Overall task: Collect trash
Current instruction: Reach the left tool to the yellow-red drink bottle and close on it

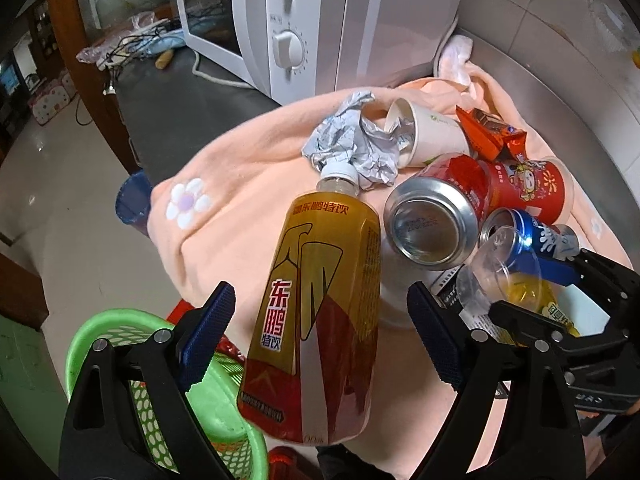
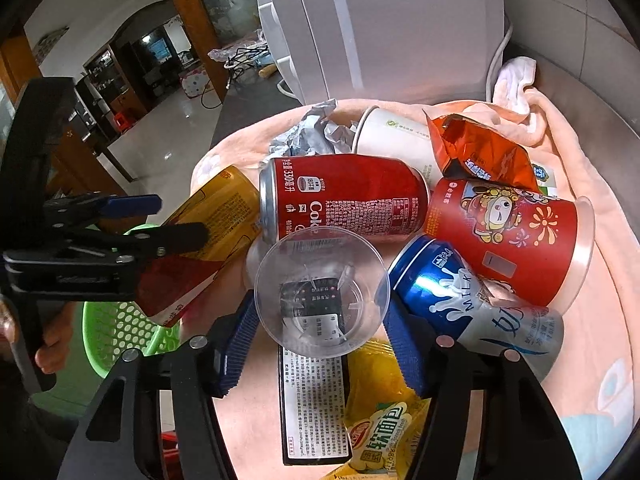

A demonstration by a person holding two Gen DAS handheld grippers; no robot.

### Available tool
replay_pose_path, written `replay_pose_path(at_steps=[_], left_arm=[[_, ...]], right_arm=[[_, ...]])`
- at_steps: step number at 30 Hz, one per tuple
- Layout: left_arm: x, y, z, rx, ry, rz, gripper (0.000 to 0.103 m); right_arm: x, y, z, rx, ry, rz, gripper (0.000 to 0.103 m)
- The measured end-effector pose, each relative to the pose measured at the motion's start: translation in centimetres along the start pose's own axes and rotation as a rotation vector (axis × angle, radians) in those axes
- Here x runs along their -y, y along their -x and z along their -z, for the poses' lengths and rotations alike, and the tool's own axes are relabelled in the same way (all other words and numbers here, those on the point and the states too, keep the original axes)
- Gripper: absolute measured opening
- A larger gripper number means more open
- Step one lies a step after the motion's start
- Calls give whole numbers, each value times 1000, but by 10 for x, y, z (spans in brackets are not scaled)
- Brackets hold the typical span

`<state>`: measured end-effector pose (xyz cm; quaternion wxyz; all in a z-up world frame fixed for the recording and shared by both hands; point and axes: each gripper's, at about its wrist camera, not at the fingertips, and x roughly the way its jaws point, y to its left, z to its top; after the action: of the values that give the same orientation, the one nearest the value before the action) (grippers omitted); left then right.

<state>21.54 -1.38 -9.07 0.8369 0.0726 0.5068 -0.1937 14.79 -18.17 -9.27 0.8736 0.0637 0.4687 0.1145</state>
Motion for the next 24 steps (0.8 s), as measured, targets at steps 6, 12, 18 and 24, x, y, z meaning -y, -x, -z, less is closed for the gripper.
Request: replay_pose_path(at_steps=[6,12,18,24], left_arm=[[-3,-12,-1,-31,23,27,71],[-10,-13,0,-23,44,24,65],[0,-13,-1,-35,-8,-13,66],[-7,-22,-3,-66,30,8,72]], right_arm=[[-2,7,2,12,3,-11,60],[-7,13,4,20,11,-13,60],[-9,14,7,18,9,-14,60],[-10,16,9,18,10,-12,60]])
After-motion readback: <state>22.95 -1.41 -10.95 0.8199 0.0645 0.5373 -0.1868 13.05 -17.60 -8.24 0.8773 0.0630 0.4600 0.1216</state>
